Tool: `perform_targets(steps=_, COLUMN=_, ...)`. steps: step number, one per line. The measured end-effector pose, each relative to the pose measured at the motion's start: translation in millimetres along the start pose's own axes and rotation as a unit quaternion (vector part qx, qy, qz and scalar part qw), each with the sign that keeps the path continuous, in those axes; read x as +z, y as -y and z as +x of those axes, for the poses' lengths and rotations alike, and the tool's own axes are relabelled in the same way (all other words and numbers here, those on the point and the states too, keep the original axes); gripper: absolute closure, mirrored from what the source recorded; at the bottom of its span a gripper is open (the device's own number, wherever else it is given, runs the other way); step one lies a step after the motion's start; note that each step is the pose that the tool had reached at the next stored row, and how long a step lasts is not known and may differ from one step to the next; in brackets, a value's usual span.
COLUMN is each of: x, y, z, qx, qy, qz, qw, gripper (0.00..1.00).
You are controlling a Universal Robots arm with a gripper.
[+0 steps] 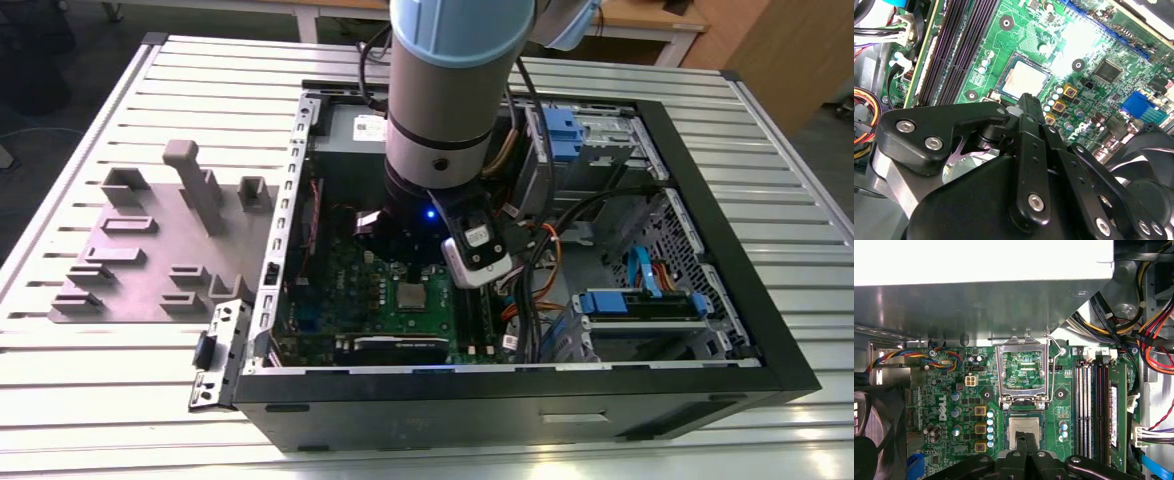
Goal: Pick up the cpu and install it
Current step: 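Close the cpu cover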
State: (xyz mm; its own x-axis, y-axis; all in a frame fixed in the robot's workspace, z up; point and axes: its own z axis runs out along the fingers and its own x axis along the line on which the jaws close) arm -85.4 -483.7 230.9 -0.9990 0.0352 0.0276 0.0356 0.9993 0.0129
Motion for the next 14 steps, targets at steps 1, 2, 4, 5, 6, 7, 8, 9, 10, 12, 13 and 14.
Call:
perform_targets(steps=1, x=0.0, y=0.0, z=0.0, qx=0.0, qy=0.0, qz=0.0, qw=1.0, gripper=0.89)
perform_targets(steps=2, x=0.0, y=0.0, z=0.0, qx=0.0, qy=0.0, qz=0.0, qw=1.0, gripper=0.89)
perform_targets(steps=4, x=-0.1, y=0.0, z=0.0, qx=0.0, qy=0.0, qz=0.0, qw=1.0, gripper=0.89)
perform_targets(steps=5, x=0.0, y=0.0, z=0.0, qx=0.0, qy=0.0, qz=0.0, qw=1.0, gripper=0.89)
perform_targets(steps=6, x=-0.2, y=0.0, z=0.0, qx=0.0, qy=0.0, qz=0.0, qw=1.0, gripper=0.89)
perform_targets(steps=7, x=-1.5, y=0.1, z=0.1, qx=0.0, qy=-0.0002, qz=0.0004, qw=1.0, gripper=0.89)
perform_targets(steps=8, x=-2.8, y=0.0, z=0.1, qx=0.0, qy=-0.0001, qz=0.0002, qw=1.0, gripper=0.89)
perform_targets(steps=9, x=-4.1, y=0.0, z=0.1, qx=0.0, qy=0.0, qz=0.0001, qw=1.0, gripper=0.89)
perform_targets(steps=10, x=-8.7, y=-0.1, z=0.3, qx=0.0, qy=0.0, qz=0.0, qw=1.0, gripper=0.89)
perform_targets(steps=12, x=-11.5, y=-0.2, z=0.4, qx=0.0, qy=0.0, qz=0.0, qw=1.0, gripper=0.89)
perform_targets(steps=13, x=-12.9, y=-0.2, z=0.4, qx=0.0, qy=0.0001, qz=0.0, qw=1.0, gripper=0.89)
perform_targets(steps=14, x=-14.2, y=-0.2, z=0.4, qx=0.0, qy=0.0001, qz=0.0, qw=1.0, gripper=0.89)
